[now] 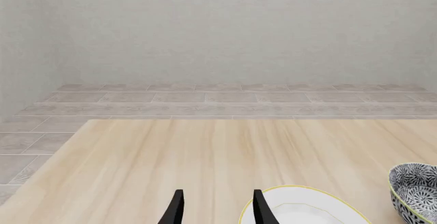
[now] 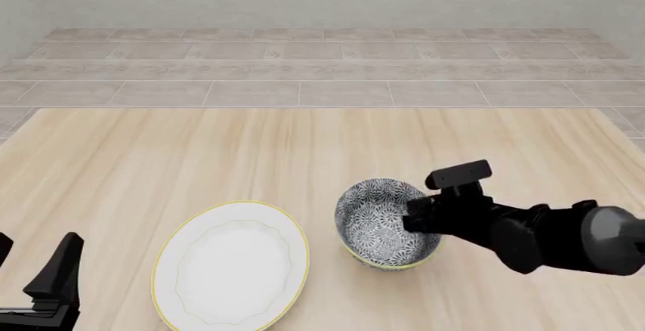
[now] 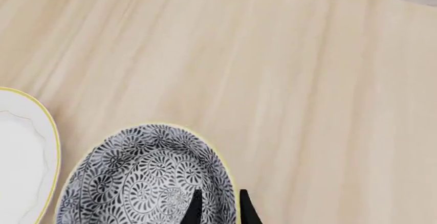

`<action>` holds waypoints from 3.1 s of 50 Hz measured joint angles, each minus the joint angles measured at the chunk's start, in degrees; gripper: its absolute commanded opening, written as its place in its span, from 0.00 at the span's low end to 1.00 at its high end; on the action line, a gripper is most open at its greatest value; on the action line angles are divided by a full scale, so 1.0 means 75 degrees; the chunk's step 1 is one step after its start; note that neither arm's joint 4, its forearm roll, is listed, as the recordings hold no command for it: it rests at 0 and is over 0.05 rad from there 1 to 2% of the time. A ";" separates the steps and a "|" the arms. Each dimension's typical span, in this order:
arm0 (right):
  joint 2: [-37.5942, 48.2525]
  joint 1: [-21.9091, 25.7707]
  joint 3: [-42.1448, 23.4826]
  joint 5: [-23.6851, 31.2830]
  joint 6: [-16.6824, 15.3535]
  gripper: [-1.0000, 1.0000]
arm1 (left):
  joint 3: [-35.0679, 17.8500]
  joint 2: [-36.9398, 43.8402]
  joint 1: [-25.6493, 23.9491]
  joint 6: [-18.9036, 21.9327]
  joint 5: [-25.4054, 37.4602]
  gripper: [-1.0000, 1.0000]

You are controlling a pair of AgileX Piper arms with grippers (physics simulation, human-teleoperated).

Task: Put the bowl on the plate.

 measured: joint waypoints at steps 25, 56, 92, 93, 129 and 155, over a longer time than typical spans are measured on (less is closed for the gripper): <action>-0.0188 -0.0057 0.0063 0.0033 0.0008 0.00 | 0.0000 0.0000 0.0000 0.0000 0.0000 1.00; -0.1020 -0.0176 0.0035 0.0401 0.0188 0.00 | 0.0000 0.0000 0.0000 0.0000 0.0000 1.00; -0.2368 -0.0247 -0.0316 0.0776 0.0477 0.00 | 0.0000 0.0000 0.0000 0.0000 0.0000 1.00; -0.2393 -0.0254 -0.0338 0.0788 0.0508 0.00 | 0.0000 0.0000 0.0000 0.0000 0.0000 1.00; -0.2966 0.0064 -0.1556 0.1303 0.1276 0.00 | 0.0000 0.0000 0.0000 0.0000 0.0000 1.00; -0.2418 0.0775 -0.2196 0.1257 0.1628 0.00 | 0.0000 0.0000 0.0000 0.0000 0.0000 1.00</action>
